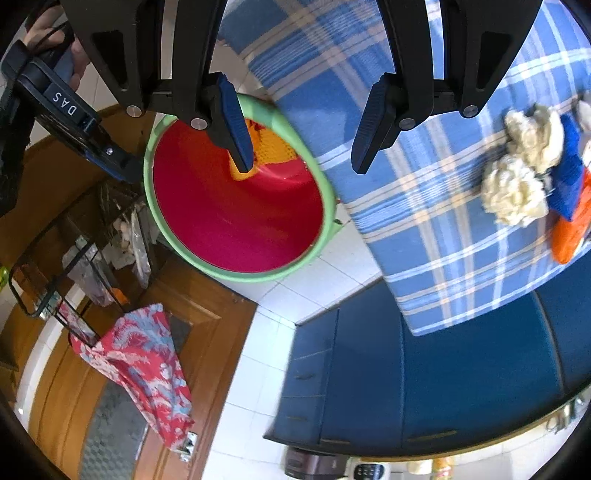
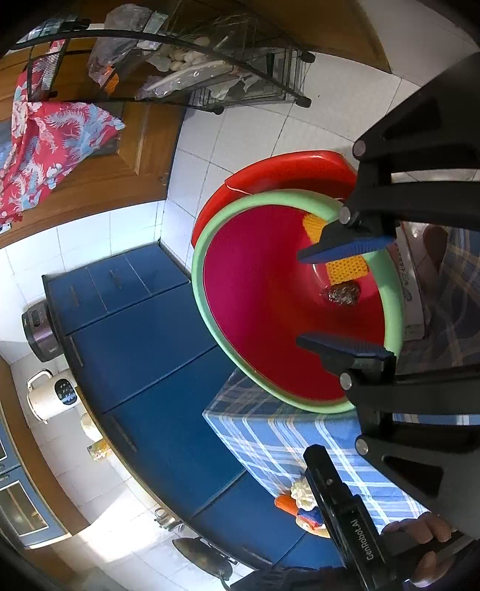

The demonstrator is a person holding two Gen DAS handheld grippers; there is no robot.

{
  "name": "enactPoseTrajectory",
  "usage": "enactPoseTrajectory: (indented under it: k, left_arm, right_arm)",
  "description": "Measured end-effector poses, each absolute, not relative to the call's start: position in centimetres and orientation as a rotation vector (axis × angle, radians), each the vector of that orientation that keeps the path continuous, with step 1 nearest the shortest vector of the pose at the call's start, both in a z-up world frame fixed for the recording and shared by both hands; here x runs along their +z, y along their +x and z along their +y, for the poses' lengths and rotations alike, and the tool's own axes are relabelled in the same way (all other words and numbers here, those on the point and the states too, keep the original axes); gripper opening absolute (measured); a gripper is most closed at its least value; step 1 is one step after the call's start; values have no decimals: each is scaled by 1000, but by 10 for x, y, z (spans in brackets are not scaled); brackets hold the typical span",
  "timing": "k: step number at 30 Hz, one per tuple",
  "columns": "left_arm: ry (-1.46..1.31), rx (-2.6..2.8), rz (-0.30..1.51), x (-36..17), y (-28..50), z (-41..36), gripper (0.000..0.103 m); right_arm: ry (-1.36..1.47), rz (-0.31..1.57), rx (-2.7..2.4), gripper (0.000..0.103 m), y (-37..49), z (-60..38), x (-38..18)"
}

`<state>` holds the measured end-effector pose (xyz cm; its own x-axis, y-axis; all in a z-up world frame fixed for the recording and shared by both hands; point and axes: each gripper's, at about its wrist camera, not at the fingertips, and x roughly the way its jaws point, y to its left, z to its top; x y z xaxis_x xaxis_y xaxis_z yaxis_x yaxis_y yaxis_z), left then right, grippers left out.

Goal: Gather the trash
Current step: 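Move both tools back over the table toward the white tissue and paper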

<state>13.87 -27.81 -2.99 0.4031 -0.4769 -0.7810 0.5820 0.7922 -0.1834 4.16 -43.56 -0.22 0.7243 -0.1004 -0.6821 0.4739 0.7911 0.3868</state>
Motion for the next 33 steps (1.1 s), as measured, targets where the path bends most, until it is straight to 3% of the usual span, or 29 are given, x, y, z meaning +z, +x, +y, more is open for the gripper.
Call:
enactPoseTrajectory:
  k: [33]
  left_arm:
    - [-48,-315,823,6,147,-70,59]
  right_arm:
    - [456,677,-102,54,89,-309,54]
